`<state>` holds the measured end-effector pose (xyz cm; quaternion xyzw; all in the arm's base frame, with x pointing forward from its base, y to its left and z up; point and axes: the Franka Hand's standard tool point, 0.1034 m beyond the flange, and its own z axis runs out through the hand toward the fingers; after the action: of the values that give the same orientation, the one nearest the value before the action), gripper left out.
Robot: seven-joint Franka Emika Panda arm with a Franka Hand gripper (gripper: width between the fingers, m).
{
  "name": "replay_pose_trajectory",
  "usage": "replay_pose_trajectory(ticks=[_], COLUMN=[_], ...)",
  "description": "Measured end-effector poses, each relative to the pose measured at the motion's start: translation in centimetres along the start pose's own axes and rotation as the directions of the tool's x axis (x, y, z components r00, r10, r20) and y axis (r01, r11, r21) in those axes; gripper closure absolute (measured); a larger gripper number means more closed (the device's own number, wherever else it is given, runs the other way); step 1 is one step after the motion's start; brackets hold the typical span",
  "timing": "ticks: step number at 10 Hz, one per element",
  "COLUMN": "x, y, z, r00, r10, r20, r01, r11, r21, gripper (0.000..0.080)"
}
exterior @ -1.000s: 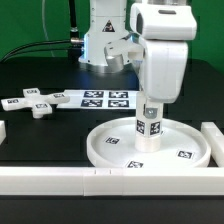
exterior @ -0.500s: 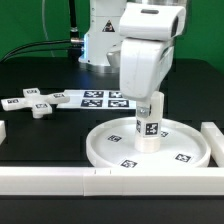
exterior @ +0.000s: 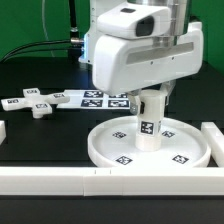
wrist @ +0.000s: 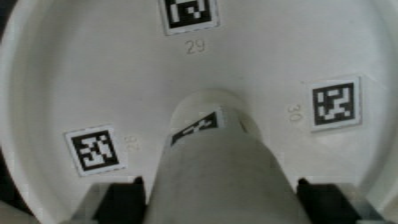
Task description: Assemble round table
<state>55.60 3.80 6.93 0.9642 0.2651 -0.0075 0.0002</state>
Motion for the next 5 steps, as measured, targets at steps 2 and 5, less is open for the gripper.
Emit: replay_pose_trajectory(ticks=[2, 5], x=[0.03, -0.04], y=[-0.02, -0.12], z=[0.0, 0.03], r00=[0.992, 0.906], r10=[0.125, 0.423], r20=[-0.001, -0.015], r01=[-0.125, -0.423], r11=[0.992, 0.906], r21=[0.0, 0.019], gripper=[0.0392, 0.039])
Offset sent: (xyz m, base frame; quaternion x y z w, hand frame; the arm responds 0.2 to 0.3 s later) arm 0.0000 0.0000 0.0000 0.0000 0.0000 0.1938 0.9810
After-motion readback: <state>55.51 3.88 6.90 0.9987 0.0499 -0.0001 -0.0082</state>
